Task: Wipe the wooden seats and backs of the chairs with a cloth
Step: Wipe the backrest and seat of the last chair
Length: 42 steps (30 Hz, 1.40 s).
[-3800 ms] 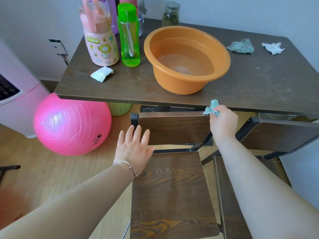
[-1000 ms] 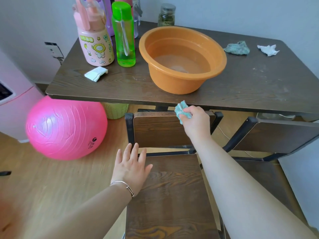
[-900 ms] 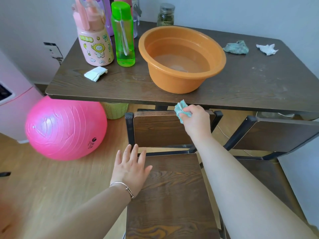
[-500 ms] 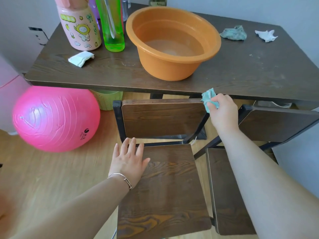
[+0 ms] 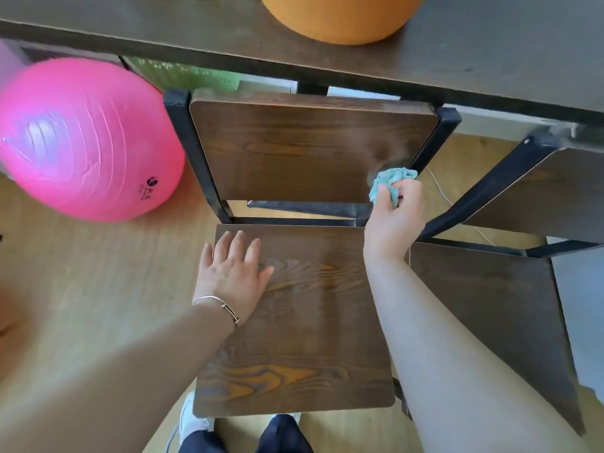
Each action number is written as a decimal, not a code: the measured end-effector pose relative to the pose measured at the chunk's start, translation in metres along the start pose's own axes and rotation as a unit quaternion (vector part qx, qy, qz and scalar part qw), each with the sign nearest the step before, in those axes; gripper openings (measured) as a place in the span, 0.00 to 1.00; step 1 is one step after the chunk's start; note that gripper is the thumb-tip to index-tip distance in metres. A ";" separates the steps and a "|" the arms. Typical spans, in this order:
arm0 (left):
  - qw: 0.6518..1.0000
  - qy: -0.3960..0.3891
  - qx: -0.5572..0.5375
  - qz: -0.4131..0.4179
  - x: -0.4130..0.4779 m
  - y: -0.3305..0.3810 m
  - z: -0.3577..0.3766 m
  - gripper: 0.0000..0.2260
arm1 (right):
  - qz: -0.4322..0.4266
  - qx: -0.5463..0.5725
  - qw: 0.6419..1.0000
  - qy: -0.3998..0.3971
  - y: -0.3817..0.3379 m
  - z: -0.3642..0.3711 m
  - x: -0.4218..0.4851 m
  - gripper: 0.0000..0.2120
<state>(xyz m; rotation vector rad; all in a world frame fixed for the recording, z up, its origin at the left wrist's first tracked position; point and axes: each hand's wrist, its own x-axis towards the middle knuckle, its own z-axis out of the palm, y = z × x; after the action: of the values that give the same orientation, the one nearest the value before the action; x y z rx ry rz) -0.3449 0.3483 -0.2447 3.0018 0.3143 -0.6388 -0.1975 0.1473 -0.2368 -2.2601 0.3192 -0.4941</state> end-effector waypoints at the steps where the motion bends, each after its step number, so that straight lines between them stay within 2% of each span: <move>1: 1.000 -0.004 -0.002 -0.003 0.001 0.000 0.006 0.29 | 0.007 0.002 1.000 -0.001 0.007 0.006 -0.005 0.09; 6: 1.000 -0.025 -0.003 -0.011 0.007 -0.006 0.036 0.29 | 0.104 0.003 0.993 -0.059 0.045 0.029 -0.026 0.06; 12: 0.999 -0.028 -0.012 -0.015 0.020 -0.010 0.060 0.28 | 0.104 -0.014 0.982 -0.159 0.070 0.047 -0.022 0.05; 15: 0.999 -0.030 -0.017 -0.009 0.024 -0.008 0.066 0.28 | 0.076 -0.047 0.978 -0.188 0.080 0.051 -0.025 0.05; 18: 0.999 -0.033 -0.014 -0.006 0.029 -0.010 0.068 0.28 | 0.038 -0.128 0.967 -0.217 0.091 0.054 -0.028 0.06; 22: 0.999 -0.036 -0.009 -0.010 0.038 -0.019 0.072 0.28 | 0.022 -0.215 0.952 -0.217 0.093 0.065 -0.029 0.11; 25: 0.999 -0.035 -0.009 -0.019 0.043 -0.031 0.076 0.28 | 0.011 -0.240 0.950 -0.199 0.086 0.077 -0.034 0.12; 38: 0.998 -0.031 -0.037 -0.040 0.012 -0.084 0.094 0.27 | -0.159 -0.190 0.911 -0.330 0.033 0.125 -0.118 0.09; 42: 0.997 -0.034 -0.047 -0.046 0.001 -0.102 0.098 0.27 | -0.211 -0.175 0.886 -0.374 0.016 0.126 -0.170 0.12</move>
<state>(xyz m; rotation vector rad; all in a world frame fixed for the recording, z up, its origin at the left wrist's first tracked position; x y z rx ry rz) -0.4045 0.4384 -0.3353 2.8827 0.4671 -0.7093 -0.2944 0.2825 -0.3691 -2.6772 -0.5303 0.2783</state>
